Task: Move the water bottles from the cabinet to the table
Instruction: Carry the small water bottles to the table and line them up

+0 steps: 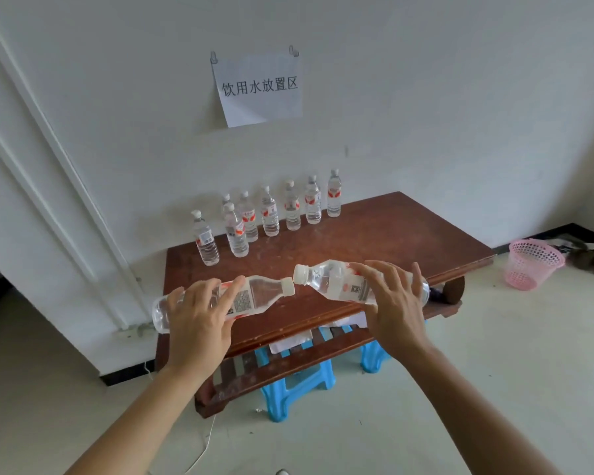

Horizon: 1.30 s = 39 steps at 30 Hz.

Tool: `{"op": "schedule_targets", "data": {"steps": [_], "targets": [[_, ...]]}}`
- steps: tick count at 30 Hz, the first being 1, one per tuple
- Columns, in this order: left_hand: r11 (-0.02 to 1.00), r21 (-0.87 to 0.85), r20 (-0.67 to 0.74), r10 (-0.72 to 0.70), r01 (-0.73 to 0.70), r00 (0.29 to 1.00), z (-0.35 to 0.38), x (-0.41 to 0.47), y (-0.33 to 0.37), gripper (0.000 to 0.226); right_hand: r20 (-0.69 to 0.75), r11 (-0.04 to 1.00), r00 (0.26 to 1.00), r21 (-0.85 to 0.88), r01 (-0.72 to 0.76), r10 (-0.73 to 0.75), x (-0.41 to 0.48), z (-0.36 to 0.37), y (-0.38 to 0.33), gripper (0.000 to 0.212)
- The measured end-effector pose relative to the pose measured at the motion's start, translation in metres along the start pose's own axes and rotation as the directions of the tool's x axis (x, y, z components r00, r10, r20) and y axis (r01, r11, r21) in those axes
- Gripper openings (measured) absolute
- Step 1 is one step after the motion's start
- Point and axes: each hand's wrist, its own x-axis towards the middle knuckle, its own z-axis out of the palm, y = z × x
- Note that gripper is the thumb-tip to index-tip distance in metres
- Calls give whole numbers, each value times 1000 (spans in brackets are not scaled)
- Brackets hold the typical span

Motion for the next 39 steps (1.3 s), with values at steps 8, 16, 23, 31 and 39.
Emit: {"op": "schedule_targets", "data": {"steps": [8, 16, 23, 31, 39], "targets": [[977, -211, 73, -9, 24, 997, 144, 126, -53, 92, 14, 998, 998, -24, -55, 56, 129, 95, 48, 83], [966, -253, 71, 77, -57, 994, 252, 219, -52, 76, 60, 991, 990, -36, -130, 132, 199, 156, 111, 80], [960, -250, 235, -69, 129, 970, 342, 273, -29, 80, 178, 975, 965, 82, -208, 191, 270, 230, 198, 78], [823, -169, 304, -480, 542, 823, 386, 311, -28, 68, 340, 924, 936, 321, -208, 92, 365, 319, 234, 66], [382, -287, 399, -786, 879, 472, 409, 297, -61, 72, 526, 816, 846, 450, -363, 86, 389, 385, 197, 73]]}}
